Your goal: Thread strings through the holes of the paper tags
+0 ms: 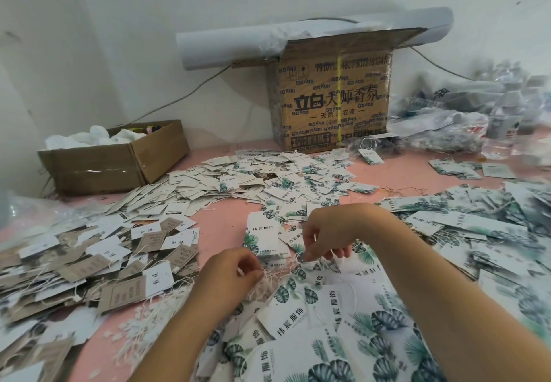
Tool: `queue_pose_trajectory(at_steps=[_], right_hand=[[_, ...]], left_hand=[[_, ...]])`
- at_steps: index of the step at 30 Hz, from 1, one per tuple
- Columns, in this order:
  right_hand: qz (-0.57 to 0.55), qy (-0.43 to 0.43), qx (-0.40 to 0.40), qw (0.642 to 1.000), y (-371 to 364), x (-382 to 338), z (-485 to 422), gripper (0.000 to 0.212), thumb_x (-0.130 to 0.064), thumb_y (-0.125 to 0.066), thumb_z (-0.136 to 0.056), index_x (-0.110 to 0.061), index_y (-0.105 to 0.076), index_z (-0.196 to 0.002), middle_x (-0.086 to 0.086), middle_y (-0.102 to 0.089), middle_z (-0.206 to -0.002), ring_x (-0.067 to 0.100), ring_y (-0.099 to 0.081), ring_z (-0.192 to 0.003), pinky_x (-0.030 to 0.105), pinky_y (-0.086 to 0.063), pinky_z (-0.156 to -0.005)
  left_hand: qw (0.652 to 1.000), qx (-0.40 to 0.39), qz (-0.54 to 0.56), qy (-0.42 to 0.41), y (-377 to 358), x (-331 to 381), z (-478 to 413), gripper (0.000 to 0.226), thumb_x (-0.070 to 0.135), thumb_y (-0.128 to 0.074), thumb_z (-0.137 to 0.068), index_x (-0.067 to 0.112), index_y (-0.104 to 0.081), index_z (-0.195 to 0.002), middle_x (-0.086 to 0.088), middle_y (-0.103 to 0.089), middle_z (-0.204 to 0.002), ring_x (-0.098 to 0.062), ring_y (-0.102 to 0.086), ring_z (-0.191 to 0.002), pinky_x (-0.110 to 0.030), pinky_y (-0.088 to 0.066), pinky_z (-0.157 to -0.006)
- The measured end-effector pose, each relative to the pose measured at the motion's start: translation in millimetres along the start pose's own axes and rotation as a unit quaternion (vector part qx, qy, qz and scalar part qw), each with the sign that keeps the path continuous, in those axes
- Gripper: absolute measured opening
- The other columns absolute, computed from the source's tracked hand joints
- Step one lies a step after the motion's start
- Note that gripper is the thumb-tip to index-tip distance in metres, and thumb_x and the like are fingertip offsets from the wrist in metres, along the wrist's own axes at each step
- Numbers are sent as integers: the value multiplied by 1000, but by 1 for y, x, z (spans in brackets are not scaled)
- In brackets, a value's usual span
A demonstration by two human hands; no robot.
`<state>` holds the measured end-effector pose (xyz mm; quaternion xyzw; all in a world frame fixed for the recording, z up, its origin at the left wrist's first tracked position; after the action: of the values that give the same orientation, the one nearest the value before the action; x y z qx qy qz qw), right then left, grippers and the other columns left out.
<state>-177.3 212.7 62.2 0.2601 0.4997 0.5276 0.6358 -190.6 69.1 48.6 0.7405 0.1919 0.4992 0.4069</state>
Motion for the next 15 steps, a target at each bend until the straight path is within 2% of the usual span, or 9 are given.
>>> queue_pose_trajectory(at_steps=[3, 4, 7, 9, 11, 13, 15], right_hand=[[-43, 54, 56, 996, 9, -18, -2, 16, -29, -60, -89, -14, -59, -84, -2, -60, -71, 9, -54, -57, 18, -49, -55], [-56, 75, 76, 993, 12, -25, -2, 15, -29, -61, -88, -15, -61, -91, -3, -61, -74, 7, -55, -60, 17, -48, -56], [-59, 128, 94, 986, 11, -44, -4, 32, -34, -68, -83, -20, -63, -111, -13, -60, -81, 3, -56, -69, 20, -48, -66], [-64, 159, 101, 980, 8, -55, -5, 26, -31, -70, -81, -20, -67, -104, -15, -60, -74, 2, -53, -62, 23, -47, -64], [-75, 185, 133, 971, 11, -62, -4, 13, -26, -71, -80, -16, -71, -89, -13, -58, -63, 1, -47, -52, 20, -41, -56], [-97, 201, 163, 961, 17, -66, 0, 10, -20, -71, -81, -11, -71, -79, -12, -56, -55, -2, -45, -44, 14, -38, -48], [-114, 202, 180, 956, 23, -66, 3, 9, -18, -70, -82, -10, -72, -78, -12, -58, -54, -4, -48, -44, 15, -44, -49]], left_hand=[[996, 32, 80, 10, 7, 1, -2, 11, 22, -66, -86, 23, -60, -76, 9, -62, -75, -4, -56, -68, -18, -42, -63], [993, 43, 107, 9, 10, 2, -2, 11, 21, -65, -86, 21, -60, -76, 8, -62, -73, -2, -55, -65, -16, -41, -61], [981, 68, 183, 4, 18, 8, -2, 11, 18, -63, -87, 17, -61, -77, 8, -59, -65, 8, -50, -53, -7, -38, -53], [971, 73, 229, 0, 21, 12, -1, 10, 19, -62, -88, 16, -62, -78, 7, -61, -66, 5, -53, -57, -8, -40, -55], [961, 79, 263, -8, 24, 16, 0, 10, 19, -62, -87, 16, -62, -78, 6, -65, -66, -1, -57, -62, -10, -43, -58], [955, 91, 281, -17, 29, 19, 0, 10, 18, -63, -86, 17, -63, -76, 9, -66, -64, -1, -58, -60, -9, -44, -57], [952, 99, 290, -19, 32, 19, 1, 10, 21, -64, -85, 17, -63, -76, 11, -65, -62, 0, -56, -58, -9, -43, -55]])
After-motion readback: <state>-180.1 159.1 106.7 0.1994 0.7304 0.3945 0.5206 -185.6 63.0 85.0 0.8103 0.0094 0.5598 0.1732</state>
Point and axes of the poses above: each hand's wrist, its own z-axis away from the middle knuckle, its own y-axis out of the back of the hand, x = y × z, the point moved 10 cm from there along -z, towards the middle knuckle
